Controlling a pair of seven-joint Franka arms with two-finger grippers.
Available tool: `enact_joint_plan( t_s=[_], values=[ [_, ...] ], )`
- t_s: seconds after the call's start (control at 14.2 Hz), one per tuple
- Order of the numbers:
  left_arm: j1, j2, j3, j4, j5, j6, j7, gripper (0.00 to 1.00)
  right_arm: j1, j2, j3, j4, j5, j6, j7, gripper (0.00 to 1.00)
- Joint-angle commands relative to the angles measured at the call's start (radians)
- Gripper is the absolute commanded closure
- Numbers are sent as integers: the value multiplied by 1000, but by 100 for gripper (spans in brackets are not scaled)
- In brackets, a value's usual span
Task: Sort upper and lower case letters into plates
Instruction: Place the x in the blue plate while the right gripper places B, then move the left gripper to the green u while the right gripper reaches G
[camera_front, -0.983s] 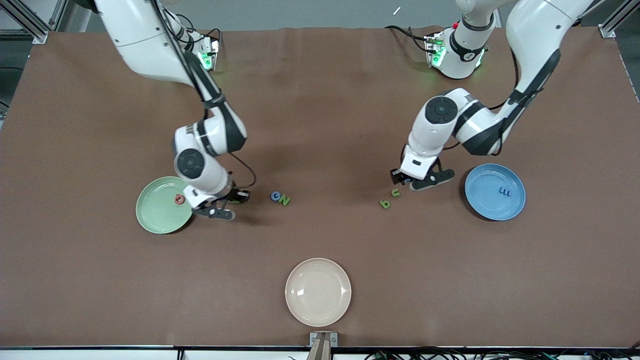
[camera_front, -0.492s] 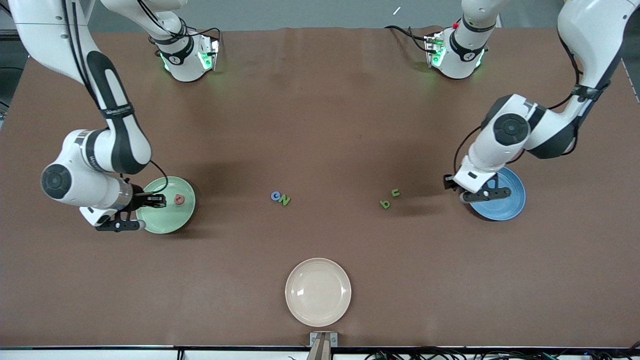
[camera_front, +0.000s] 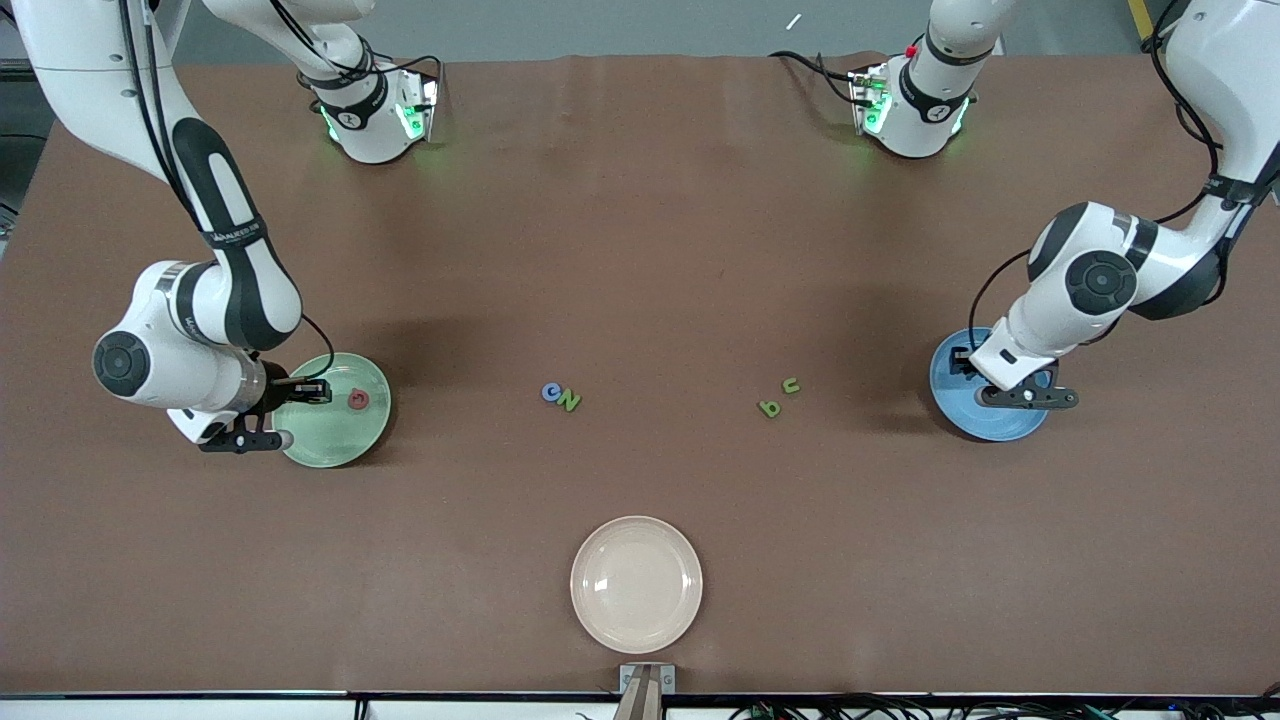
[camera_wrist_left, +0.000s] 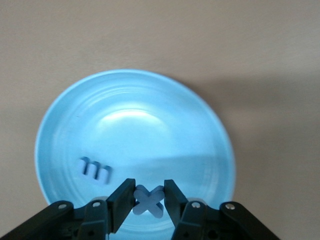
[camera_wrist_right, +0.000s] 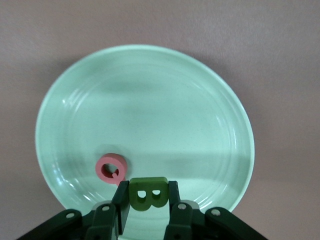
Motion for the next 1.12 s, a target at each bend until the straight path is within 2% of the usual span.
enact_joint_plan(
  t_s=[0.0,0.14,0.35,0.42,0.49,0.56,0.63,0.84,0.98,1.05],
  values=[
    [-3,82,26,59,82,-2,35,83,-20,-1,17,-26,-15,33,2,100],
    [-3,142,29,94,135,-2,35,83,-20,23,17,-29,-15,63,2,100],
    [-6,168,43,116,172,-1,37,83,-22,36,16,-32,-15,71,0,100],
    [-7,177,43,122,173,1,37,83,-22,36,16,-32,-15,71,0,99],
    [-10,182,43,128,173,1,37,82,-22,36,16,-32,-17,68,0,93],
    [-12,185,43,130,173,2,37,82,-22,36,16,-31,-17,62,0,63],
    [-13,185,43,133,173,6,37,82,-22,34,17,-28,-17,56,2,1],
    [-15,190,43,133,173,6,37,78,-19,20,17,41,-15,-69,14,0],
    [-15,190,43,130,173,6,37,37,-19,5,17,107,-15,-171,26,0],
    [-15,187,43,130,173,6,37,29,-14,-7,20,125,-15,-200,63,0]
  ],
)
